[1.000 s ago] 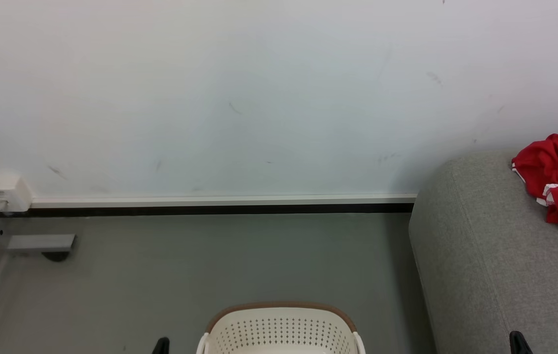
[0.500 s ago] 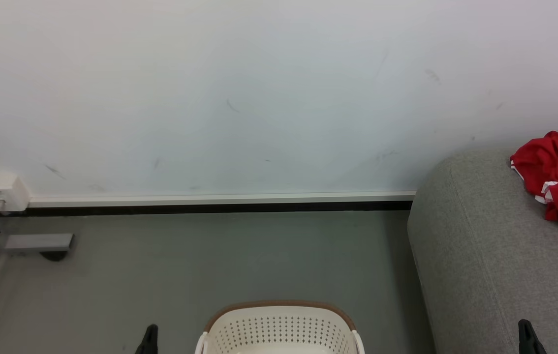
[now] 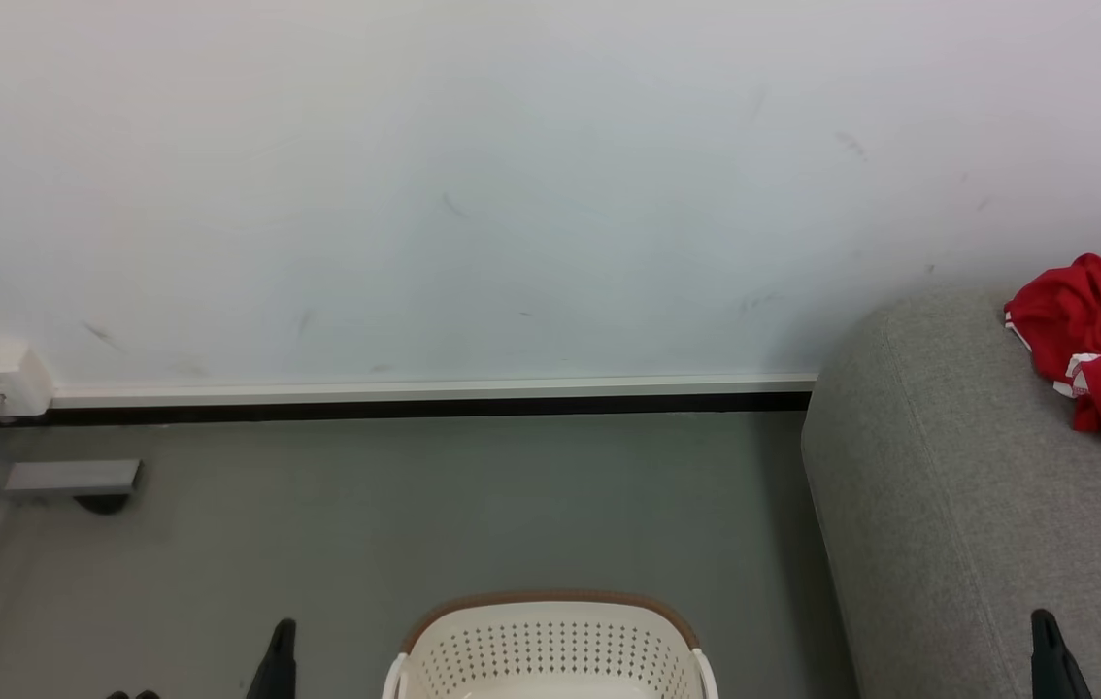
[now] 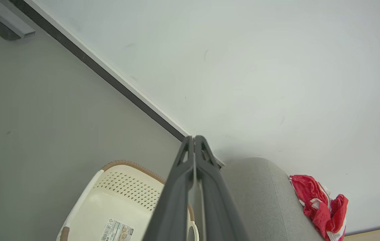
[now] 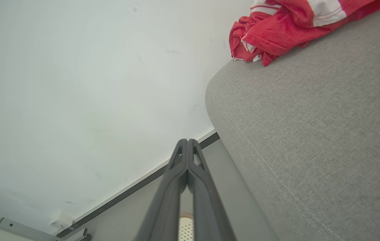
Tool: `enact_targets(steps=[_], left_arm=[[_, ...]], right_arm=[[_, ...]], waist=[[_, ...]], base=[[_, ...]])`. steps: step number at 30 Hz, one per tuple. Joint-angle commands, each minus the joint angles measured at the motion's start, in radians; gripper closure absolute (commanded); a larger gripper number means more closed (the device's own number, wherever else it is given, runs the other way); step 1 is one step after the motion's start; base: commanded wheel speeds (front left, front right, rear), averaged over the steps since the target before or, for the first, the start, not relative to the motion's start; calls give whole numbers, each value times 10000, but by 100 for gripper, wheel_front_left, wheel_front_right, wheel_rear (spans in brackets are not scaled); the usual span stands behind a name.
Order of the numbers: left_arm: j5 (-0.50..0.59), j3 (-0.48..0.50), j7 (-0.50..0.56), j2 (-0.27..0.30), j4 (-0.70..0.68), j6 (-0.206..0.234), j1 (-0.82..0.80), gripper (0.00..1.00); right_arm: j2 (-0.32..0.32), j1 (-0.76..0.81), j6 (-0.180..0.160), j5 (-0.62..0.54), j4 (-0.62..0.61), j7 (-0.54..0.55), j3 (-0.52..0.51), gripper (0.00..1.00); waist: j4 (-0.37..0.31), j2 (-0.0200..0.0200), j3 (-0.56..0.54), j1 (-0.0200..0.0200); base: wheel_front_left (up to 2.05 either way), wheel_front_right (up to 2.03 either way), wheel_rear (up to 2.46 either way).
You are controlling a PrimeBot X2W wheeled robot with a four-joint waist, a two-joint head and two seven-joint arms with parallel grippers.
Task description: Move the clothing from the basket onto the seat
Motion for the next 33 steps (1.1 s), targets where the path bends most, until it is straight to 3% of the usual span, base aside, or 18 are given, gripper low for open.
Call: enact_targets(steps=[1, 33], left_arm=[[-262, 87, 71, 37, -184, -33, -253, 100], [-3733, 579, 1057, 61, -549, -68, -656, 100]], right_arm=[[-119, -267, -10, 298, -153, 48, -26, 100], [-155, -915, -15, 4125, -157, 1008, -116, 100]], waist=[[-2, 0, 3, 0], [-110, 0, 133, 0]], base=[[0, 0, 0], [0, 0, 0]])
